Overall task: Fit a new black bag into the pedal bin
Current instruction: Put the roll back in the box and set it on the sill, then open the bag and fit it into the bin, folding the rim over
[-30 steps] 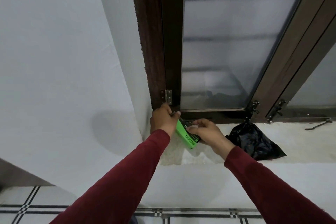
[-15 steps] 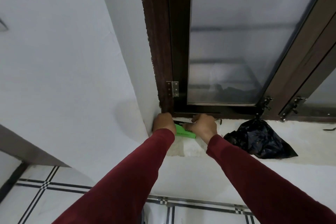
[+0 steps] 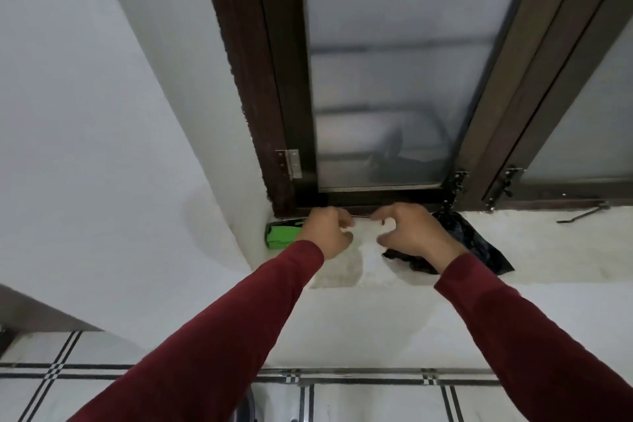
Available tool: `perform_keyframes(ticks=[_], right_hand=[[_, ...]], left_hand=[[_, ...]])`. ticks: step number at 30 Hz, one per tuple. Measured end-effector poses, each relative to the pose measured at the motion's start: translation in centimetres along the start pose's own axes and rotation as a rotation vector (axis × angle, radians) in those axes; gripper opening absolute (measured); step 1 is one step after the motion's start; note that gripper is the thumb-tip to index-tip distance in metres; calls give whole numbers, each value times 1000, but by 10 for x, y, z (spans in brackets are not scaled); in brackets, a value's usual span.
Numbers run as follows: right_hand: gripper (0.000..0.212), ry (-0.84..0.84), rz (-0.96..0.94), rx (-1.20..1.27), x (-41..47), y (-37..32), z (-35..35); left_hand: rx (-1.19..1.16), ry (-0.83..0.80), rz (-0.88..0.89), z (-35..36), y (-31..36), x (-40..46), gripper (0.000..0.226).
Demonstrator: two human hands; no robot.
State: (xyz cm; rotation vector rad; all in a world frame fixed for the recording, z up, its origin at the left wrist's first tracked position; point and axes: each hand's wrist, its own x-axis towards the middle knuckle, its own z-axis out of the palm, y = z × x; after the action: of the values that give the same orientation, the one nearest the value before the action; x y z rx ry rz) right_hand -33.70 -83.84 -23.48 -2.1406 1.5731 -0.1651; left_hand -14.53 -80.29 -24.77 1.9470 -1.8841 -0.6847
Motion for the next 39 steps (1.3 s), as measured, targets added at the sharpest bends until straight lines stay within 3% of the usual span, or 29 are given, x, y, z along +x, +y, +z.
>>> perform_keyframes(ticks=[2, 3, 5, 7, 9, 13, 16, 17, 19, 21, 23, 26, 29, 31, 34, 36, 37, 39], right_hand=[[82, -185, 57, -187, -7, 23, -2], [86, -192, 64, -230, -10, 35, 1], [71, -97, 20, -239, -12, 50, 11], [43, -2, -16, -166, -15, 64, 16], [21, 59, -3, 7, -23, 74, 14], [14, 108, 65, 380, -44, 82, 6], [8, 114, 100, 751, -64, 75, -5], [20, 75, 101, 841, -70, 73, -6], [36, 47, 94, 754, -80, 66, -3], [23, 122, 100, 593, -86, 53, 4], [19, 147, 136, 752, -91, 40, 4], [42, 33, 174, 1096, -107, 20, -3], [32, 14, 174, 1217, -128, -6, -3], [27, 106, 204, 1322, -142, -29, 2], [35, 267, 208, 1440, -156, -55, 10], [36, 338, 213, 1441, -166, -71, 19], [34, 380, 238, 1435, -174, -80, 23], [37, 453, 302, 1385, -193, -100, 34]], left_hand=[[-137, -248, 15, 18, 19, 3, 66], [-116, -327, 35, 30, 29, 5, 83], [-32, -378, 82, 50, 38, 7, 98], [-21, -350, 92, 67, 44, 9, 84], [5, -296, 95, 76, 46, 11, 57], [-85, -198, 160, 78, 54, 10, 15], [-368, -126, 180, 63, 64, 7, 17], [-464, -92, 177, 57, 67, 6, 18], [-566, -44, 177, 42, 76, 4, 23], [-567, -27, 186, 27, 85, -1, 22], [-575, -8, 176, 15, 91, -3, 17], [-730, 72, 135, -8, 94, -13, 11], [-941, 144, 117, -35, 93, -36, 10], [-1002, 64, 149, -51, 85, -62, 20], [-1001, -376, 65, -67, 63, -97, 68], [-894, -621, 85, -68, 40, -122, 55], [-855, -629, 119, -65, 31, -131, 42], [-870, -438, 129, -60, 21, -151, 24]])
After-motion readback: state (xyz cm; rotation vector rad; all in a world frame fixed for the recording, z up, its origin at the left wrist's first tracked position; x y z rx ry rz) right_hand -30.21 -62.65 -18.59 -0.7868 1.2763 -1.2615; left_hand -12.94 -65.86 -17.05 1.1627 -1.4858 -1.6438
